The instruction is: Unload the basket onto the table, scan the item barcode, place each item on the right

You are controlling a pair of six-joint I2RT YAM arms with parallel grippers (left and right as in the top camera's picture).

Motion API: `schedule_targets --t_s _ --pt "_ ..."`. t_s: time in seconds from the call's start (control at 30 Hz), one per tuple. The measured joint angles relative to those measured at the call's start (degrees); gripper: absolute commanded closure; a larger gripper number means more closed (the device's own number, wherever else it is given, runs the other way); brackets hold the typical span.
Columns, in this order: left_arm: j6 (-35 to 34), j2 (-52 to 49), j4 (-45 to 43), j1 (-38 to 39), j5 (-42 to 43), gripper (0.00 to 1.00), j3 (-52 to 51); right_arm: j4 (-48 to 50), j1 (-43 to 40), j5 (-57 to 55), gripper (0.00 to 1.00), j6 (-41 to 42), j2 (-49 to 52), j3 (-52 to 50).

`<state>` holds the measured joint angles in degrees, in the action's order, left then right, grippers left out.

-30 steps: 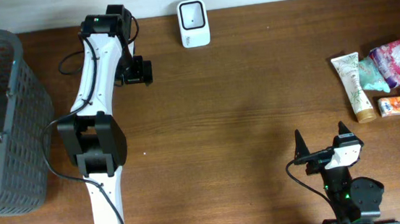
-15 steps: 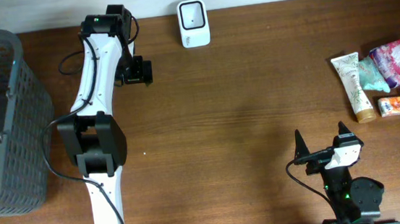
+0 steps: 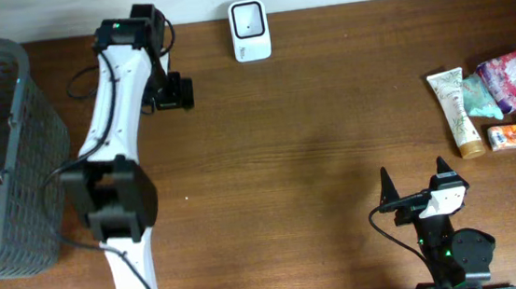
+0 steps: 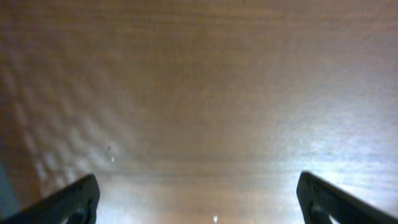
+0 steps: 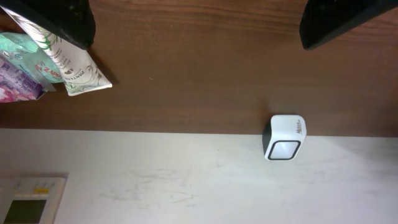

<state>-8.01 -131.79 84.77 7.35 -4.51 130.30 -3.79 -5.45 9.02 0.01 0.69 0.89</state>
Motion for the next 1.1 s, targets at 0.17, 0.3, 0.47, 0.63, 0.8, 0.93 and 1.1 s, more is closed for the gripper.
schedule_targets --t_s 0.17,0.3,0.47,0.63,0.8,0.93,1.1 --pt "0.0 16.1 -15.2 0.5 0.0 0.01 -24.3 0.0 0.0 0.0 0.01 0.0 0.0 0.0" --pt "0.0 26.1 -18.9 1.1 0.0 0.01 -39.7 0.0 0.0 -0.2 0.01 0.0 0.0 0.0" --pt "0.0 47.1 -25.9 1.1 0.0 0.01 -53.3 0.0 0.0 -0.2 0.01 0.0 -0.1 0.0" --pt "0.0 72.2 -44.0 1.2 5.5 0.01 -81.6 0.1 0.0 -0.2 0.01 0.0 -0.1 0.0" --pt "0.0 81.7 -49.4 1.2 5.6 0.01 -92.7 0.1 0.0 -0.2 0.01 0.0 -0.1 0.0" --pt "0.0 92.8 -51.9 1.2 5.6 0.01 -101.6 0.1 0.0 -0.2 0.01 0.0 -0.1 0.0" --pt "0.0 108.4 -70.4 1.2 5.6 0.01 -114.4 0.1 0.0 -0.2 0.01 0.0 -0.1 0.0"
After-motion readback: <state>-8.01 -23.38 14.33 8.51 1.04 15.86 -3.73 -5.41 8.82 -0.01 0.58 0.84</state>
